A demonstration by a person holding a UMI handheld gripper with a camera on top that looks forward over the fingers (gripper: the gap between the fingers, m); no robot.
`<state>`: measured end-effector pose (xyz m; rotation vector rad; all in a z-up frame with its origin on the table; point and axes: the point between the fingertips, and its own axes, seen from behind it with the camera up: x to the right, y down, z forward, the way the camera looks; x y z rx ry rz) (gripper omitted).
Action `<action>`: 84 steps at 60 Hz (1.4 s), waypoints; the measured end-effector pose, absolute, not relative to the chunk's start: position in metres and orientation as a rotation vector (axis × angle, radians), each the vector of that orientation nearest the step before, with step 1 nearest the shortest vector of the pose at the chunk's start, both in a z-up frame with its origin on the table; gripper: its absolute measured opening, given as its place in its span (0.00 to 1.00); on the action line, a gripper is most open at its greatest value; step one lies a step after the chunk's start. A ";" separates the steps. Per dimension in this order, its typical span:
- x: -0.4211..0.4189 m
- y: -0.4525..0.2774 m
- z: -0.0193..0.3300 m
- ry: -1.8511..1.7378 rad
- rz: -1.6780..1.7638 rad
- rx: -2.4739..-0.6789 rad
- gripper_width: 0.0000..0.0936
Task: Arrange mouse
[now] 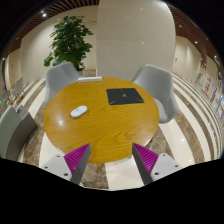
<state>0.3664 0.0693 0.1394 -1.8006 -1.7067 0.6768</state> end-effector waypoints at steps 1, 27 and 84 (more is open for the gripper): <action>0.366 0.069 0.139 -1.710 0.678 -1.798 0.92; 0.336 -0.026 0.115 -1.825 0.755 -1.749 0.93; 0.115 -0.119 -0.004 -1.763 0.712 -1.795 0.93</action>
